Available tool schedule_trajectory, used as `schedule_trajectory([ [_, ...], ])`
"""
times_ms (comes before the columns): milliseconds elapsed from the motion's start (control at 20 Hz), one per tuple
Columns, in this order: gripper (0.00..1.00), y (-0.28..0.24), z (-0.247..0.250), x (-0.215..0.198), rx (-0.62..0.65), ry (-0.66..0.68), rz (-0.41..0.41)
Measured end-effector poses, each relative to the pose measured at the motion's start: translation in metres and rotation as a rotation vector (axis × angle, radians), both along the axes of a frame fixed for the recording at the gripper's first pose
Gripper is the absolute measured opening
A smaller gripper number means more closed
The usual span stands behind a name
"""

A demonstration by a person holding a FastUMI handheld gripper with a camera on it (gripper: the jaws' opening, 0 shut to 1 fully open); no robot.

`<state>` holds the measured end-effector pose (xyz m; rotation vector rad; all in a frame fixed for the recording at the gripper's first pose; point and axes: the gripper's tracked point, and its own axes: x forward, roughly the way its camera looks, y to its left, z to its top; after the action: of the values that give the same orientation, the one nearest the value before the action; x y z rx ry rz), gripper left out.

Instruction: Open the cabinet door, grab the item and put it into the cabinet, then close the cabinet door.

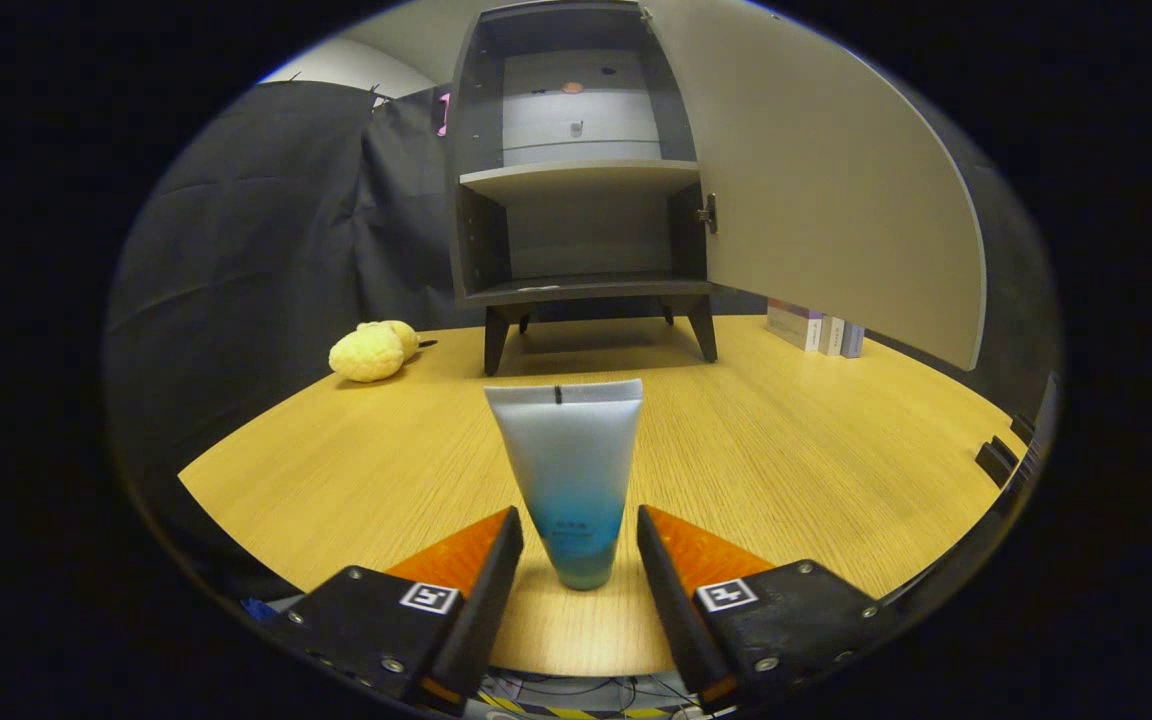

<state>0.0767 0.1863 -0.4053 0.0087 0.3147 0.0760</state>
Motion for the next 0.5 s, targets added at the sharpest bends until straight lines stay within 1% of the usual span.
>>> schedule_trajectory([
  [100,0.48,0.002,-0.001,-0.003,0.004,0.022,0.002],
  [200,0.45,-0.002,0.006,-0.004,-0.002,0.042,-0.006],
  [300,0.44,-0.001,0.027,0.008,-0.007,0.039,-0.004],
  [500,0.44,0.007,0.092,0.009,-0.032,0.007,0.028],
])
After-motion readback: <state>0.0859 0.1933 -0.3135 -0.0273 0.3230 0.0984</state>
